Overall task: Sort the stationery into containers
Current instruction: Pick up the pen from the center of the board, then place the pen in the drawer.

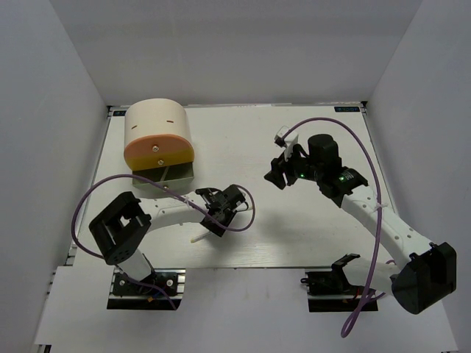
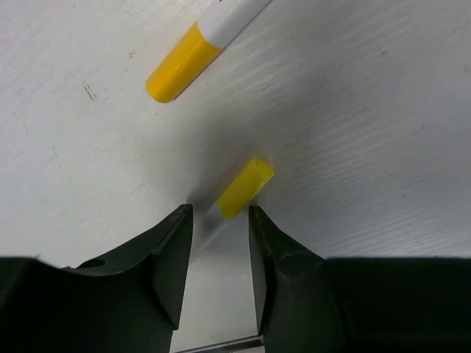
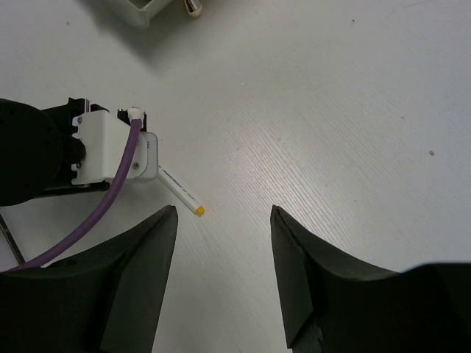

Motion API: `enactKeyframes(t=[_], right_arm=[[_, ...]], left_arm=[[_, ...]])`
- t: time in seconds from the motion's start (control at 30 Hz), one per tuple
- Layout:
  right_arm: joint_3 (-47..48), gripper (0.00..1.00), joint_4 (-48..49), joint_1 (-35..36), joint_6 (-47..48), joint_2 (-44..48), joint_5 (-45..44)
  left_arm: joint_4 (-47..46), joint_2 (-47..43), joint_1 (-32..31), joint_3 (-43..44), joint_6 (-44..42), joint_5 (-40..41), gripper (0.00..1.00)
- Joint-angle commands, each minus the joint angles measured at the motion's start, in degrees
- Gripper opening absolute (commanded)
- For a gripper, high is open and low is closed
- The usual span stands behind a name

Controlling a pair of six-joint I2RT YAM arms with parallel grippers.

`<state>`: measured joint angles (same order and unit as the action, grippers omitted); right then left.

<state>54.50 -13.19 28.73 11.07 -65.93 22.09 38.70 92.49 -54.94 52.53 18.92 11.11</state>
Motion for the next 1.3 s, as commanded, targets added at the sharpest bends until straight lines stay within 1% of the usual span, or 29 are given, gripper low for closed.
enactKeyframes(t=[0.0,0.1,0.23,0.27,0.3,0.43,0.47,0.57,0.6,0.63,0.7,0.73,0.77,0.8,0.83,0.87,0.9,0.93,1.0,1.03,1.07,1.1,1.13,1.17,1.2,1.23,1.27], right_arm=[[-0.4,0.60,0.9,-0.6,-0.4,2.0,1.5],[-0.4,0.60,1.0,-0.8,-0.5,2.1,1.7],[-0.4,0.60,1.0,-1.0,-0.5,2.3,2.0],[-0.4,0.60,1.0,-0.8,-0.5,2.4,2.1],[-0.4,0.60,1.0,-0.7,-0.5,2.5,2.2],[-0.6,0.60,1.0,-1.0,-0.3,2.9,2.2],[-0.6,0.60,1.0,-1.0,-0.3,2.9,2.4],[-0.7,0.60,1.0,-1.0,-0.3,2.9,2.5],[-0.7,0.60,1.1,-1.0,-0.2,3.1,2.7],[-0.7,0.60,1.1,-1.0,-0.2,3.2,2.8],[-0.7,0.60,1.1,-1.1,-0.3,3.4,2.8],[-0.7,0.60,1.2,-1.0,-0.2,3.2,3.0],[-0.9,0.60,1.2,-1.0,-0.3,3.4,2.9],[-0.8,0.60,1.0,-1.0,-0.3,3.4,3.0],[-0.9,0.60,1.1,-1.0,-0.2,3.4,3.0],[-0.8,0.60,1.1,-1.0,-0.2,3.4,3.0],[-1.0,0.60,1.1,-1.0,-0.2,3.4,3.1],[-0.7,0.60,1.1,-1.0,-0.3,3.5,3.3],[-0.8,0.60,1.3,-1.1,-0.2,3.6,3.6],[-0.7,0.60,1.2,-1.0,-0.3,3.6,3.7],[-0.9,0.60,1.1,-1.0,-0.3,3.5,3.7],[-0.9,0.60,1.1,-1.0,-0.3,3.5,3.8],[-0.8,0.60,1.1,-1.0,-0.3,3.4,3.7],[-0.8,0.60,1.1,-1.0,-0.3,3.5,3.8],[-0.9,0.60,1.1,-1.0,-0.3,3.5,3.8],[-0.9,0.60,1.1,-0.8,-0.4,3.6,4.0],[-1.0,0.60,1.2,-1.0,-0.3,3.6,4.3]], left_arm=[[-0.1,0.7,-0.2,0.5,-0.4,-1.2,0.47],[-0.1,2.0,-0.2,0.5,-0.4,-1.2,0.41],[0.4,2.5,-0.2,0.5,-0.4,-1.2,0.27],[0.4,2.5,-0.2,0.5,-0.4,-1.2,0.22],[-0.2,2.5,-0.2,0.5,-0.4,-1.2,0.22],[-3.6,-2.5,0.4,-0.1,0.8,-0.6,0.13],[-4.3,-5.5,0.4,-0.1,0.8,0.4,0.09],[-7.2,-11.1,0.4,-1.4,1.6,2.6,0.03],[-7.8,-13.2,1.0,-1.9,2.6,5.1,0.00],[-8.5,-17.6,1.0,-2.6,3.7,6.4,0.00],[-11.2,-22.3,1.0,-3.7,5.5,9.9,0.00],[-12.4,-24.7,1.0,-5.1,7.3,10.8,0.00],[-13.9,-29.2,1.0,-5.8,9.1,13.7,0.00],[-14.4,-31.3,1.0,-6.3,10.9,15.4,0.00],[-14.4,-33.3,1.0,-7.3,14.3,16.9,0.00],[-15.0,-37.3,1.0,-7.4,16.4,21.0,0.00],[-15.6,-39.5,1.0,-8.4,18.3,23.0,0.00],[-16.2,-41.6,1.0,-10.1,22.1,27.4,0.00],[-17.2,-45.8,1.0,-11.9,26.7,31.7,0.00],[-17.2,-50.0,1.0,-14.0,28.5,34.0,0.00],[-17.2,-52.1,1.0,-15.0,35.4,38.8,0.00],[-18.2,-54.2,1.0,-17.7,37.8,40.7,0.00],[-19.4,-58.3,1.0,-19.1,39.3,42.7,0.00],[-20.4,-60.0,1.0,-20.6,44.0,46.2,0.00],[-23.5,-61.5,1.0,-23.7,45.4,47.8,0.00],[-25.0,-62.9,1.0,-25.1,46.1,51.2,0.00],[-25.0,-64.3,1.0,-26.2,48.0,52.8,0.00]])
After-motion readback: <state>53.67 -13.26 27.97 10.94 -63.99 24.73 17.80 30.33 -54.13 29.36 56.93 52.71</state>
